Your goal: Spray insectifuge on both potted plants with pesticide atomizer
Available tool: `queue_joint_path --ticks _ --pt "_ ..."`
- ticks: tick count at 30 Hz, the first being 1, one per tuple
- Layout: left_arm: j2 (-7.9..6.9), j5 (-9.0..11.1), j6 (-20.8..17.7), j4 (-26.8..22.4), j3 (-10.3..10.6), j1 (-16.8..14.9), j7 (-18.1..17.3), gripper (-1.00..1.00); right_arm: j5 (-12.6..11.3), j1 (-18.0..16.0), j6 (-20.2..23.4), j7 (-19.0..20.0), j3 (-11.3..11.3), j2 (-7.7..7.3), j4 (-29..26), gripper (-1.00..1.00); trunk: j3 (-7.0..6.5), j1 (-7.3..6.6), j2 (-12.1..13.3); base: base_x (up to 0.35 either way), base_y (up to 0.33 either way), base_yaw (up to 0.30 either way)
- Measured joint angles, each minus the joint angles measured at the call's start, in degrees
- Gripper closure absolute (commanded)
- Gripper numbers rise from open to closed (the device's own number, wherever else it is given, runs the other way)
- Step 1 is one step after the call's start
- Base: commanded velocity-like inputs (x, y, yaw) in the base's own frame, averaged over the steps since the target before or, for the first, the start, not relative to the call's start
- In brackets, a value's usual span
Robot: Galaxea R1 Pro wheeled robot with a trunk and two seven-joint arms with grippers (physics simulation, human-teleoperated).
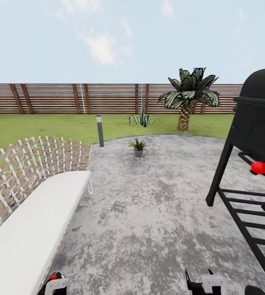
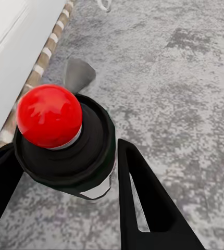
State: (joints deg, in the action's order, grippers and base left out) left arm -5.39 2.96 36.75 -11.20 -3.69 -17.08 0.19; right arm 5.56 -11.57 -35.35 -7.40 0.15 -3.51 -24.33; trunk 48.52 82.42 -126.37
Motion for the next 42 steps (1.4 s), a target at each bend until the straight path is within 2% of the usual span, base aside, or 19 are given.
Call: queue_joint_path --ticks 33,42 --pt "0.03 0.00 0.00 0.00 0.00 -0.02 0.00 1.00 0.08 -0.01 0.00 0.08 0.09 0.00 0.12 -1.00 0.00 0.00 0.00 0.340 0.000 0.000" --pt "0.03 0.00 0.02 0.02 0.01 -0.02 0.00 1.00 0.08 0.00 0.00 0.07 0.12 0.00 0.14 -1.00 0.44 0.00 0.00 0.340 0.000 -0.163"
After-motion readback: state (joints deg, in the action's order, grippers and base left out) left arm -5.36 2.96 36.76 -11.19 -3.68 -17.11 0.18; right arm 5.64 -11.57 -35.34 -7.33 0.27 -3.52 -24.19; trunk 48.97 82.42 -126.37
